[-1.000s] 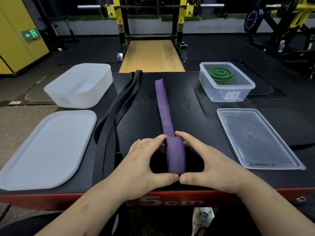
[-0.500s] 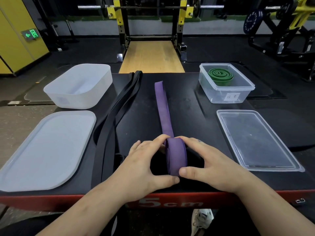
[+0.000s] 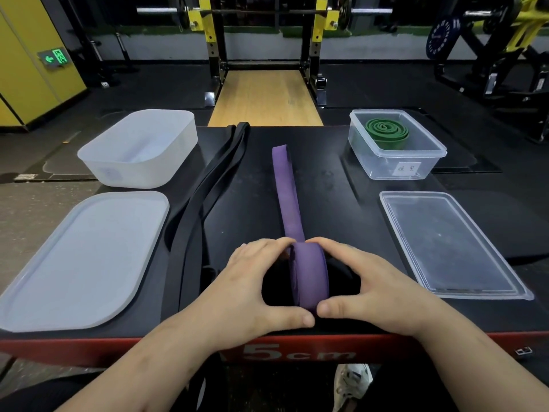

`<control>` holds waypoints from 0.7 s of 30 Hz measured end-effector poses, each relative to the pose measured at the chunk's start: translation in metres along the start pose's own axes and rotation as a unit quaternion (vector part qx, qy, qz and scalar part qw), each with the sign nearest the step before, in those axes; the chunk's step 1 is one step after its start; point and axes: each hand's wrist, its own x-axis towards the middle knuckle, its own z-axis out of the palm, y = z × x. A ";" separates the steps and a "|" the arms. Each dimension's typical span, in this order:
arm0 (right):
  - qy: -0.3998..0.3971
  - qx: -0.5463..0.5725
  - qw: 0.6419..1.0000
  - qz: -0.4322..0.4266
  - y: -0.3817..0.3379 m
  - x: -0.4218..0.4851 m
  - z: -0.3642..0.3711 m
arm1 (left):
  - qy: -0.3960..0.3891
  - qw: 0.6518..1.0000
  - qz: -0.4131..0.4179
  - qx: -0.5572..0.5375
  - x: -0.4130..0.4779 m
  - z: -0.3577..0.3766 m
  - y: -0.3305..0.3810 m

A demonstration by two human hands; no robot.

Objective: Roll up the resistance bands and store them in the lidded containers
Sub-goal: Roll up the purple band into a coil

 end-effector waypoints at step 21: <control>0.021 -0.012 1.000 -0.001 -0.003 0.004 0.000 | 0.001 1.000 -0.012 -0.022 -0.001 -0.001 0.002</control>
